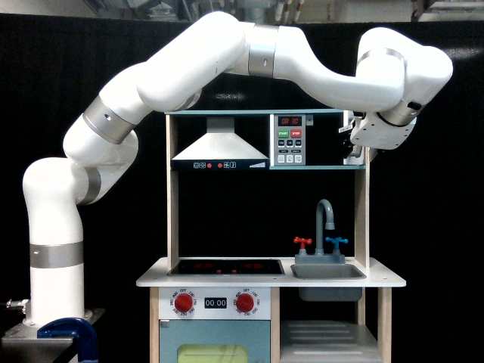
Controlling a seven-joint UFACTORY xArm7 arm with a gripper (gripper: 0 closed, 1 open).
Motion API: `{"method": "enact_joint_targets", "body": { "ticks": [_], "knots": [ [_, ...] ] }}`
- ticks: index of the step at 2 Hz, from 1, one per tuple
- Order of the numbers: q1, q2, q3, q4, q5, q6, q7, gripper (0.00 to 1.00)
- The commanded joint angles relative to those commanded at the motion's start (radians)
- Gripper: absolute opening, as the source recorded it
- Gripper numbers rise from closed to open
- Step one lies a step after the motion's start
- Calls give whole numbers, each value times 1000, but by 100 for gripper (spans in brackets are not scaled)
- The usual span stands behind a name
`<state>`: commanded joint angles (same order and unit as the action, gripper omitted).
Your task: Open the oven door
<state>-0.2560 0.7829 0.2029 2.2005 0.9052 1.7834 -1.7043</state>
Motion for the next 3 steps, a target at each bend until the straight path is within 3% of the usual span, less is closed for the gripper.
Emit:
{"method": "enact_joint_targets", "body": {
  "ticks": [1, 2, 3],
  "knots": [
    [-52, -55, 25, -84, -19, 4, -33, 100],
    [-171, -234, 35, -395, -44, -4, -187, 100],
    [-226, -271, 38, -507, -72, -15, -271, 100]
  ]
}}
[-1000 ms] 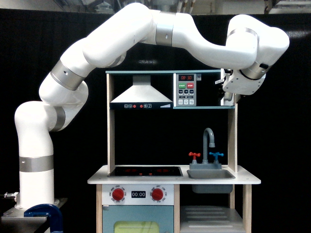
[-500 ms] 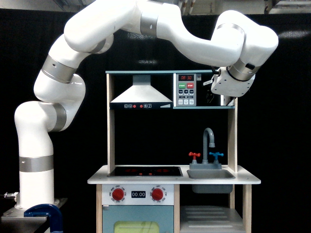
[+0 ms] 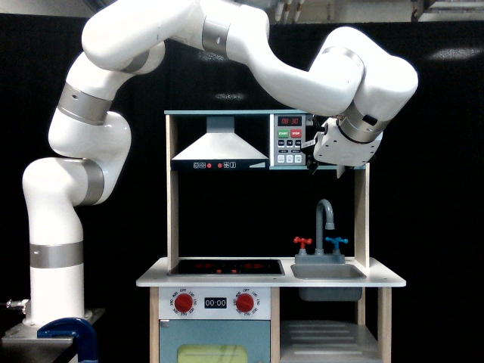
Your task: Open the oven door
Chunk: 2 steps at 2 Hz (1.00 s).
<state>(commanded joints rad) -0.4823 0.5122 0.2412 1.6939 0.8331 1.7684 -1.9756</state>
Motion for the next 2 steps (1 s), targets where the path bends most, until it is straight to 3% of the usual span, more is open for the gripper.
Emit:
{"method": "enact_joint_targets", "body": {
  "ticks": [2],
  "knots": [
    [-14, -12, 19, -31, -6, -16, -9, 100]
  ]
}}
